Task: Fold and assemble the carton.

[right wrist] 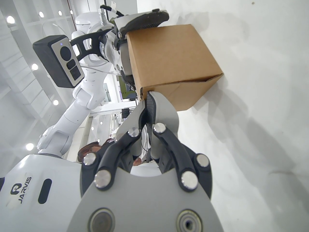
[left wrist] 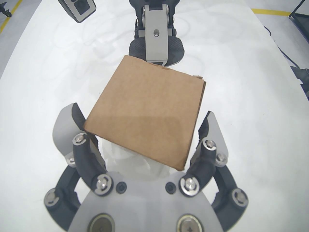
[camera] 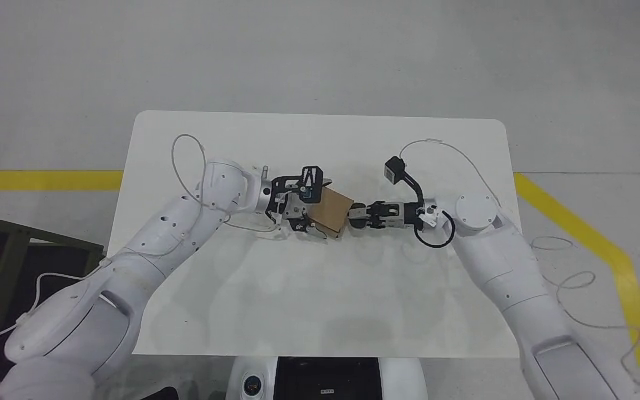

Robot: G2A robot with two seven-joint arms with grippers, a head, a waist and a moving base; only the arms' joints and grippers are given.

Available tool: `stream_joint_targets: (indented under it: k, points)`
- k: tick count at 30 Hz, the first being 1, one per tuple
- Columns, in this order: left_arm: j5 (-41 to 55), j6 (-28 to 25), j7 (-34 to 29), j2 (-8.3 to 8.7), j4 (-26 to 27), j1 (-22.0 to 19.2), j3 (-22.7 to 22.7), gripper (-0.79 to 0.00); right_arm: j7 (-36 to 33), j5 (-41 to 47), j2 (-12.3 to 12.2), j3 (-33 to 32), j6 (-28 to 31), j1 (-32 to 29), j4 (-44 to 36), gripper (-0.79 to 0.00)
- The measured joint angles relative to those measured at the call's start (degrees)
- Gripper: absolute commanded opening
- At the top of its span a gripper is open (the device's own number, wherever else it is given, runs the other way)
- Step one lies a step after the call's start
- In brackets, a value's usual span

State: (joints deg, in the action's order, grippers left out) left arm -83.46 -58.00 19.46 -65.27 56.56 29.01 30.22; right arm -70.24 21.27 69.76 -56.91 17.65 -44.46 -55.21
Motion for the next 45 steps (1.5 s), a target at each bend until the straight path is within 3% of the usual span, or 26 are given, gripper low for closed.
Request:
stream_joint_targets:
  k: [9, 13, 18, 23, 29, 30, 31, 32, 33, 38, 45]
  points:
    - [0.55, 0.00, 0.32, 0.06, -0.88, -0.01, 0.13, 0.000, -0.78, 0.22, -0.33, -0.83, 0.57, -0.18, 0.06, -0.757]
    - [2.48, 0.00, 1.41, 0.94, -1.35, 0.07, -0.32, 0.000, -1.80, 0.23, -1.09, -2.61, 0.87, -1.04, -0.86, -0.751]
    - [5.25, 0.00, 4.30, 3.72, -0.03, -0.08, -0.18, 0.000, -2.95, 0.51, -2.23, -5.55, 2.23, -2.46, -2.97, -0.745]
    - [8.67, 0.00, 8.04, 8.03, 3.25, 0.33, 1.90, 0.000, -3.68, 0.81, -3.24, -8.71, 7.14, -3.40, -5.22, -0.748]
    - [13.39, 0.00, 6.56, 13.05, 6.51, 1.43, 7.21, 0.000, -0.54, 0.34, -4.16, -12.07, 16.00, -3.00, -5.58, -0.573]
    - [14.39, 0.00, 5.71, 13.60, 6.80, 1.70, 8.10, 0.000, 0.65, -0.33, -4.33, -12.43, 17.11, -2.81, -5.63, -0.499]
    - [15.52, 0.00, 4.75, 14.08, 6.94, 2.02, 8.97, 0.000, 1.92, -0.87, -4.50, -12.82, 18.32, -2.64, -5.53, -0.397]
    - [17.09, 0.02, 3.21, 14.60, 6.97, 2.40, 10.15, 0.000, 3.80, -1.69, -4.77, -13.38, 20.20, -2.32, -5.41, -0.037]
    - [18.26, 0.09, 1.94, 14.90, 7.06, 2.70, 10.99, 0.000, 5.62, -2.70, -4.99, -13.83, 22.04, -2.13, -5.42, 0.000]
    - [24.29, 1.08, -4.63, 16.00, 8.63, 4.64, 14.71, 0.000, 14.79, -8.40, -6.30, -15.63, 31.19, -1.27, -3.07, 0.000]
    - [28.56, 2.42, -11.20, 17.58, 11.84, 7.04, 19.71, 0.000, 22.59, -14.45, -7.65, -18.11, 38.98, 1.57, 2.10, 0.000]
